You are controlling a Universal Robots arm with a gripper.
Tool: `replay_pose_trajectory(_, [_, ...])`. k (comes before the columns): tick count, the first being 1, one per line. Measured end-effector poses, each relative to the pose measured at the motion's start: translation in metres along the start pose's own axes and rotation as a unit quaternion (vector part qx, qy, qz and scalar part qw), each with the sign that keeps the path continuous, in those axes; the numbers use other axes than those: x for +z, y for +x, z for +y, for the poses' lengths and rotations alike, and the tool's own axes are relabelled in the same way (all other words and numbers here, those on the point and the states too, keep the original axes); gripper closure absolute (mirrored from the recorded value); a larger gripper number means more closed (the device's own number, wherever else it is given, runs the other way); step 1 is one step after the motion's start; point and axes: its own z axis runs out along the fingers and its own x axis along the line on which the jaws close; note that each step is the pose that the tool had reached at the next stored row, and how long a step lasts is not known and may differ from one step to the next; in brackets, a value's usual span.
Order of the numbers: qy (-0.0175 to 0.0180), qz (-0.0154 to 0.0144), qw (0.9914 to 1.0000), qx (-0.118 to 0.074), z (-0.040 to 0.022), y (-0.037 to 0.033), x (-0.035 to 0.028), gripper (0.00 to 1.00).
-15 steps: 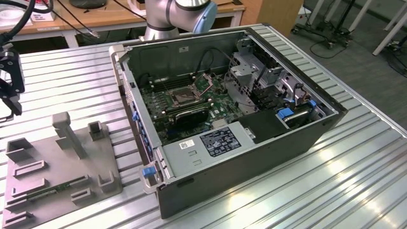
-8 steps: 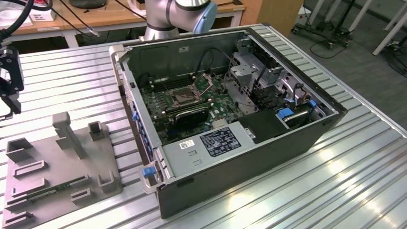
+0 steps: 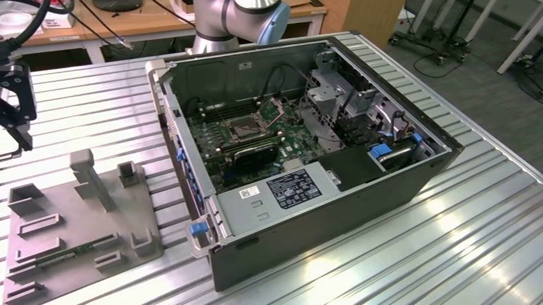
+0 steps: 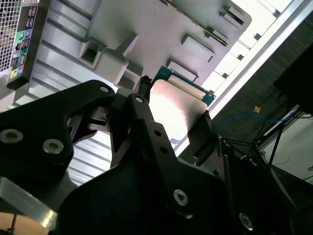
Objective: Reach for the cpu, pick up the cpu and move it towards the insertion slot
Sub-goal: 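Pick up the cpu and move it towards the insertion slot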
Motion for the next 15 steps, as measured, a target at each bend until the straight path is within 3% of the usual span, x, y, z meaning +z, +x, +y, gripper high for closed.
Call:
replay_pose_trajectory(9, [0.0000,0.0000,1.00000,0.000,-0.0002,-0.0104,0.0003,0.45])
replay_pose_trajectory(15, [0.0000,0.0000,1.00000,0.000,-0.0002,-0.0129,-0.0016,0.45])
